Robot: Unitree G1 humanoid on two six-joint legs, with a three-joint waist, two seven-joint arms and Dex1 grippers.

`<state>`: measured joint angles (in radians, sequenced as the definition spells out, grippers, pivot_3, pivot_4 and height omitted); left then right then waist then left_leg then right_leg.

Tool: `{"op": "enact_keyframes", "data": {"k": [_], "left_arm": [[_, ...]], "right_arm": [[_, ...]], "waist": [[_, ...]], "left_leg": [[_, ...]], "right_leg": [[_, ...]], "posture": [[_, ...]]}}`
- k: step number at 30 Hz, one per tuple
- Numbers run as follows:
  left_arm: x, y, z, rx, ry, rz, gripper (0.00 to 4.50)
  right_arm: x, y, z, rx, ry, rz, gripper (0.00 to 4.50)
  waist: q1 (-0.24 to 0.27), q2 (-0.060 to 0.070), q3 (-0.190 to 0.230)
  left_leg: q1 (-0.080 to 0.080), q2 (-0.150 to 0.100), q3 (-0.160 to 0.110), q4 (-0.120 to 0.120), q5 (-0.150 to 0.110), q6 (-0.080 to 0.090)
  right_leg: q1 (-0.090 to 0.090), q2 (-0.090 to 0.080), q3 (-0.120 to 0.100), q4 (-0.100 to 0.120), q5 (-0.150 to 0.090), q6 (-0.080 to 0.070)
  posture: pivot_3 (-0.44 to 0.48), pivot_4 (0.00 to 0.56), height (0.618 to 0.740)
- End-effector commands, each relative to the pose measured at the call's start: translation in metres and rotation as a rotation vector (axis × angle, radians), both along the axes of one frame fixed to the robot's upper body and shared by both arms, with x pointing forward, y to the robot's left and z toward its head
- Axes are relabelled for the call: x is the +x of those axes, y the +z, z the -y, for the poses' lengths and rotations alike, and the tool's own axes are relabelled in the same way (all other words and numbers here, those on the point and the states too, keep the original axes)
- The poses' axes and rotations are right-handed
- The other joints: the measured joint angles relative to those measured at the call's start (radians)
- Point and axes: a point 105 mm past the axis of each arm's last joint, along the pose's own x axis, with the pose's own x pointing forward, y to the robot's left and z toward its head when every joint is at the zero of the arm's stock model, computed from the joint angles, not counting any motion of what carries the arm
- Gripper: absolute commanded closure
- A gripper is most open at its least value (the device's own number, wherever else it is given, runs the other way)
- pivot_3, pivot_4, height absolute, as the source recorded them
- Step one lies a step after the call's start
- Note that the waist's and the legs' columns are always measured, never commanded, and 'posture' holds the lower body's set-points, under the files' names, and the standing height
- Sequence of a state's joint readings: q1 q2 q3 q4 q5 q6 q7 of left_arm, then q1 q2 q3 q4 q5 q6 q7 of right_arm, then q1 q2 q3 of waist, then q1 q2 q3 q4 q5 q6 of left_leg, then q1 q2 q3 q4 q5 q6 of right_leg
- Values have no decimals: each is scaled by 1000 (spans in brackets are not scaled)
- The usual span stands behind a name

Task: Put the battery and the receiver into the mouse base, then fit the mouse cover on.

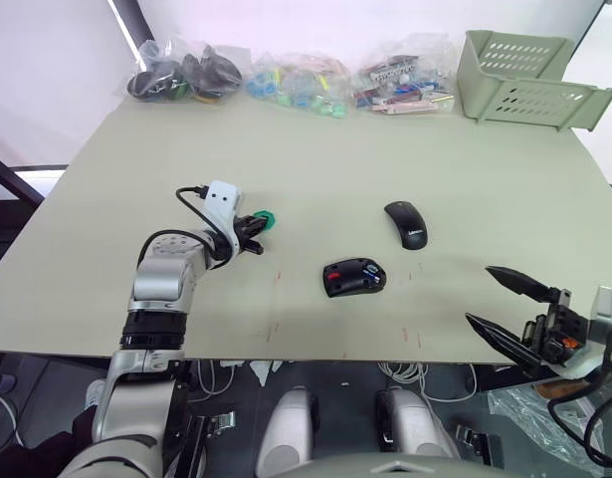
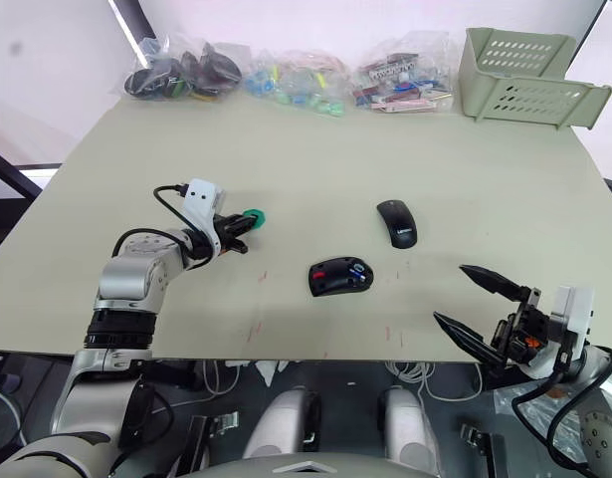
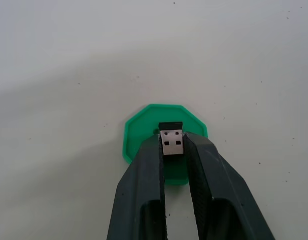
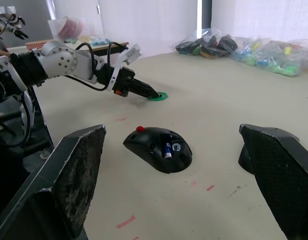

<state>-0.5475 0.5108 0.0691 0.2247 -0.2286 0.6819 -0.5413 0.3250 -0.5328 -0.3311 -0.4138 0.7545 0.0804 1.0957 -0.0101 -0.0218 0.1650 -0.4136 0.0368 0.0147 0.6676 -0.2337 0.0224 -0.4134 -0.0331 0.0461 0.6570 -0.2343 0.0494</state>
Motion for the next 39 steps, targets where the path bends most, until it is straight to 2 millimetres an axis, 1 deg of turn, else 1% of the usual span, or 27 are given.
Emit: {"op": "enact_keyframes", "data": {"k": [1, 7, 9, 11, 14, 15, 17, 21, 22, 24, 26, 28, 29, 30, 32, 33, 34, 36, 39], "left_arm": [[0, 14, -1, 18, -8, 45, 4076], [-1, 18, -2, 24, -23, 62, 4076], [-4, 27, 1, -6, -61, 90, 4076], [-13, 38, 3, -48, -132, 119, 4076], [-29, 47, 6, -90, -231, 129, 4076], [-33, 51, 6, -104, -259, 130, 4076], [-45, 59, 5, -115, -342, 123, 4076], [-61, 76, 3, -114, -457, 105, 4076], [-64, 80, 4, -122, -485, 105, 4076], [-68, 85, 7, -136, -529, 93, 4076], [-69, 88, 9, -136, -557, 84, 4076], [-70, 90, 11, -138, -589, 62, 4076], [-70, 92, 13, -136, -613, 60, 4076], [-69, 96, 19, -128, -657, 59, 4076], [-69, 101, 26, -113, -716, 60, 4076], [-69, 102, 28, -107, -732, 59, 4076], [-70, 104, 32, -82, -770, 64, 4076], [-73, 107, 41, -41, -847, 78, 4076], [-74, 111, 50, -10, -919, 99, 4076]], "right_arm": [[-1, 9, -2, 4, 9, 42, 0], [1, 12, -4, 4, 16, 51, 0], [3, 17, -6, 10, 18, 58, 0], [7, 24, -12, 11, 29, 57, 0], [10, 29, -23, -13, 61, 36, 0], [12, 30, -26, -4, 64, 2, 0], [19, 41, -36, -11, 63, -3, 0], [22, 70, -62, -40, 124, 19, 0], [21, 74, -70, -31, 164, -16, 0], [20, 76, -81, -31, 235, -153, 0], [24, 80, -87, -88, 223, -175, 0], [36, 73, -88, -167, 149, -275, 0], [37, 77, -94, -141, 191, -300, 0], [45, 77, -101, -134, 211, -353, 0], [56, 81, -111, -116, 226, -396, 0], [60, 81, -112, -120, 218, -410, 0], [62, 79, -117, -166, 222, -413, 0], [68, 79, -123, -176, 233, -479, 0], [79, 80, -127, -175, 219, -576, 0]], "waist": [[0, 0, 0], [0, 0, 0], [0, 0, 0], [-4, 0, 0], [-7, 0, 1], [-4, 0, 1], [-3, 0, 1], [-2, 0, 2], [-3, 0, 3], [-1, -1, 3], [3, -3, 5], [0, -3, 7], [-2, -4, 8], [-2, -7, 9], [-4, -8, 9], [-4, -8, 10], [-3, -8, 10], [-4, -7, 10], [-4, -8, 10]], "left_leg": [[0, 0, 0, 0, 0, 0], [0, 0, 0, 0, 0, 0], [0, 0, 0, 0, 0, 0], [0, 0, 0, 0, 0, 0], [0, 1, 1, 0, 0, 0], [0, 1, 0, 0, 0, 0], [0, 1, -1, 0, 0, 0], [0, 1, 0, 0, 0, 0], [-1, 1, 0, 0, 0, 0], [-1, 2, 0, 0, 0, 0], [-1, 2, -1, 0, 0, 0], [-2, 2, -1, 0, 0, 0], [-2, 2, 0, 0, 0, 0], [-3, 2, 1, 0, 0, 0], [-2, 2, 1, 1, 0, 0], [-2, 2, 1, 1, 0, 0], [-2, 1, 1, 0, 0, 0], [-3, 1, 1, -1, 0, 0], [-9, 1, 1, -1, 0, 0]], "right_leg": [[0, 0, 0, 0, 0, 0], [0, 0, 0, 0, 0, 0], [0, 0, 0, 0, 0, 0], [0, 0, 0, 0, 0, -1], [-1, 0, 0, 1, 1, -3], [-1, 0, 0, 1, 1, -4], [-1, 0, -1, 1, 1, -4], [-2, 0, 0, 1, 1, -4], [-2, 0, 0, 1, 1, -4], [-2, -1, 0, 0, 1, -4], [-1, -1, -1, 0, 1, -4], [-2, -2, -1, -1, 1, -4], [-2, -2, 0, -1, 1, -4], [-2, -3, 1, -1, 1, -4], [-2, -2, 0, -1, 1, -4], [-2, -1, 0, -1, 1, -4], [-2, -1, 0, -1, 1, -4], [-4, -1, 0, -1, 1, -4], [-9, -1, 0, 0, 2, -2]], "posture": [[0, 150, 740], [0, 150, 740], [0, 150, 740], [0, 150, 740], [0, 150, 740], [0, 150, 740], [0, 150, 740], [0, 150, 740], [0, 150, 740], [0, 150, 740], [0, 150, 740], [0, 150, 740], [0, 150, 740], [0, 150, 740], [0, 150, 740], [0, 150, 740], [0, 150, 740], [0, 150, 740], [0, 150, 740]]}}
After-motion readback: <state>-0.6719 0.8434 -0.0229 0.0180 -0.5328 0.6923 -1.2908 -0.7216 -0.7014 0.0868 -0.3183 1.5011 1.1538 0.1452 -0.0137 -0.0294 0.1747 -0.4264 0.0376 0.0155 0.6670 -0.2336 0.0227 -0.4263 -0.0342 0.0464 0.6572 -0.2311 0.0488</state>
